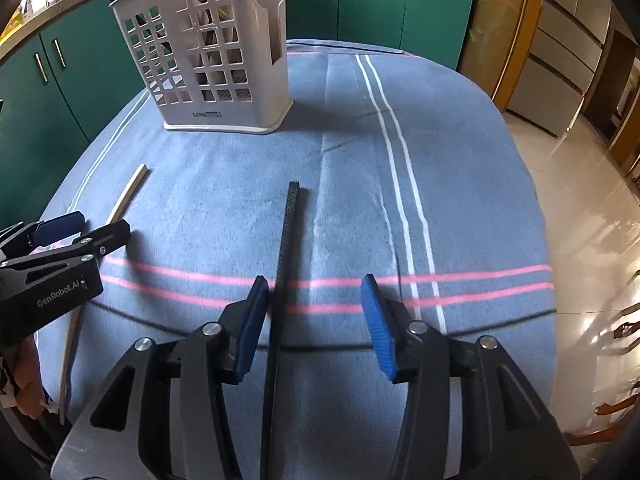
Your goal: Organize utensils
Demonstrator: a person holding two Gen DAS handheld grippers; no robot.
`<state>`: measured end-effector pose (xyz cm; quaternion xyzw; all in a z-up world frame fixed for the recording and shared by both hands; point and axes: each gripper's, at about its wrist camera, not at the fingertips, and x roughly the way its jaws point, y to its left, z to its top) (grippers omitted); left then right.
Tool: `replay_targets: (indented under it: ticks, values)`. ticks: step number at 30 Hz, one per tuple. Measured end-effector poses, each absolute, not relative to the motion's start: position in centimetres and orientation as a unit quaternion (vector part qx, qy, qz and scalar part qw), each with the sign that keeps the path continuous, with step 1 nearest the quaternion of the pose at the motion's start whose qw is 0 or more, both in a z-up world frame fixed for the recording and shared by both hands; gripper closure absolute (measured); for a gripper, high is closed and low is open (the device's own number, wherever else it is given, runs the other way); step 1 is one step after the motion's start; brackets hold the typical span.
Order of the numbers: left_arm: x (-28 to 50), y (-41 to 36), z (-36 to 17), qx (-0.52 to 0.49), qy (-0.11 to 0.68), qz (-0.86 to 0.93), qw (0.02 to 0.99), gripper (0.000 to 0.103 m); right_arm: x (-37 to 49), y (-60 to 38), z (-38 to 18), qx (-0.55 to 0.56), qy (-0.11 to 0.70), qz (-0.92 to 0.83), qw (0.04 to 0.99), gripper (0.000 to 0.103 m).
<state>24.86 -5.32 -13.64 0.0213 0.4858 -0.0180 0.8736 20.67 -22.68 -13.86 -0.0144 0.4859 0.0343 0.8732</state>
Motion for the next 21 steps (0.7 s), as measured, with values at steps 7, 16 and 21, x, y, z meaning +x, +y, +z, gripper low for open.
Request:
replay_targets:
  ticks: [7,16,21]
  values:
    - [28.1,-5.5,-13.7,0.035,0.499,-0.032,0.865,0.035,25.1,-21.8,-13.7,-0.018,0.499,0.038,0.865,0.055]
    - [28.7,-5.4,-14.0,0.042,0.492,-0.046,0.869,0.035,25.3,-21.2,-13.8,-0.014,0.489,0.050,0.870,0.082]
    - [27.3,-6.2,-13.6,0.042,0.472,-0.059,0.878,0.091,24.4,-21.0,-13.7,-0.009,0.485,0.064,0.872,0.096]
